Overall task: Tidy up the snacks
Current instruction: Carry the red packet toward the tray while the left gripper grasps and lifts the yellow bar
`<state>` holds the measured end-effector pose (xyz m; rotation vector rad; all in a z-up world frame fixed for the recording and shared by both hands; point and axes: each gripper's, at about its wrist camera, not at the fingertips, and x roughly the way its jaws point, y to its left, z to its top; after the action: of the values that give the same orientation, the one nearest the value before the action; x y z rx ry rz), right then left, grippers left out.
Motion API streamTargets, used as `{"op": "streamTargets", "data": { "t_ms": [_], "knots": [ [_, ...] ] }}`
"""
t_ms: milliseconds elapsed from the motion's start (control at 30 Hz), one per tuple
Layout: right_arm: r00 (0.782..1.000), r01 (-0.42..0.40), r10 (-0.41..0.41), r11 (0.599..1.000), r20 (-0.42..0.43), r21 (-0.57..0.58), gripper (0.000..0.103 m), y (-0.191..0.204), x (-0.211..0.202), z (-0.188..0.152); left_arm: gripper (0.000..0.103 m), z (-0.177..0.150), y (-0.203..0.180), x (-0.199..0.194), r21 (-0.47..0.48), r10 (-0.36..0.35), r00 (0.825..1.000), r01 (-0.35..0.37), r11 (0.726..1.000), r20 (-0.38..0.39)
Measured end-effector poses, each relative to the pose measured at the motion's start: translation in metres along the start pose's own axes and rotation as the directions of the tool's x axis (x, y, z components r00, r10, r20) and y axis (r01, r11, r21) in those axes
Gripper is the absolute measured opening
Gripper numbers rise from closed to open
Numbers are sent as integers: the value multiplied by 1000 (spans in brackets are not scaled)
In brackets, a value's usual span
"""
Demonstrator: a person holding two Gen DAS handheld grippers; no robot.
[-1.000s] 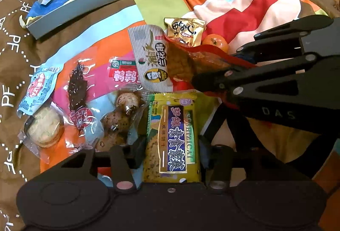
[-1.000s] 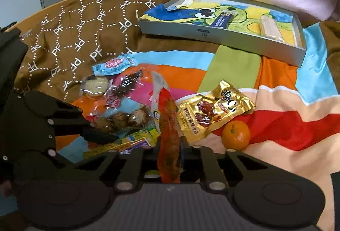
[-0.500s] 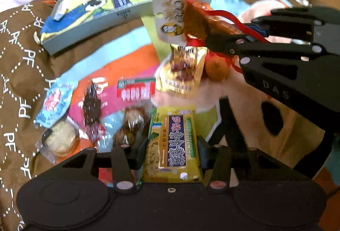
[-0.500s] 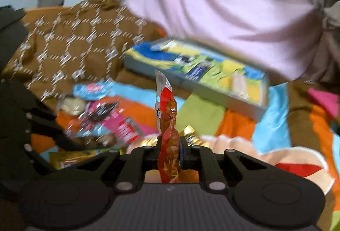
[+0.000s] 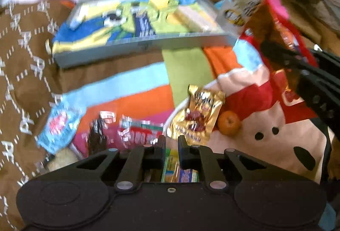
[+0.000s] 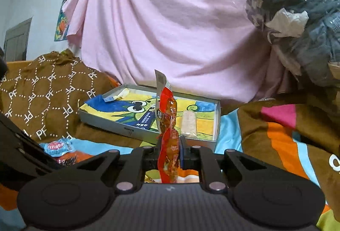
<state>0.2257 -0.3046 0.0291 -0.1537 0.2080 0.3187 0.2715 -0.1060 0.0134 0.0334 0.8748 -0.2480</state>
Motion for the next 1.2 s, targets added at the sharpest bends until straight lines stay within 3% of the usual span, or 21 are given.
{"op": "streamTargets", "data": {
  "t_ms": [100,233,367,433,567,633,867,1200],
  "knots": [
    [1000,-2,2,1000,-17,14,15,-4,3,-1,28,-9,8,3,-17,-32,999,32,999,-33],
    [1000,-11,12,999,-17,35,15,-8,0,-2,50,-28,8,3,41,-48,997,50,998,-62],
    [1000,-16,16,999,-13,32,15,-5,0,-2,54,-40,0,12,78,-63,991,73,994,-119],
    [1000,-18,19,999,-13,31,15,-5,0,-2,62,-44,-9,18,124,-51,989,68,990,-137],
    [1000,-19,19,999,-13,32,15,-5,0,-2,59,-47,-19,30,177,-6,987,35,984,-163],
    [1000,-20,20,999,-13,31,15,-5,0,-2,50,-45,-17,32,158,-11,986,38,987,-169],
    [1000,-18,18,999,-2,34,15,-5,-1,-2,50,-41,-15,28,136,-22,987,44,990,-160],
    [998,45,-48,998,50,47,15,-12,1,1,50,-12,-17,6,48,-11,999,9,999,36]
  ]
}}
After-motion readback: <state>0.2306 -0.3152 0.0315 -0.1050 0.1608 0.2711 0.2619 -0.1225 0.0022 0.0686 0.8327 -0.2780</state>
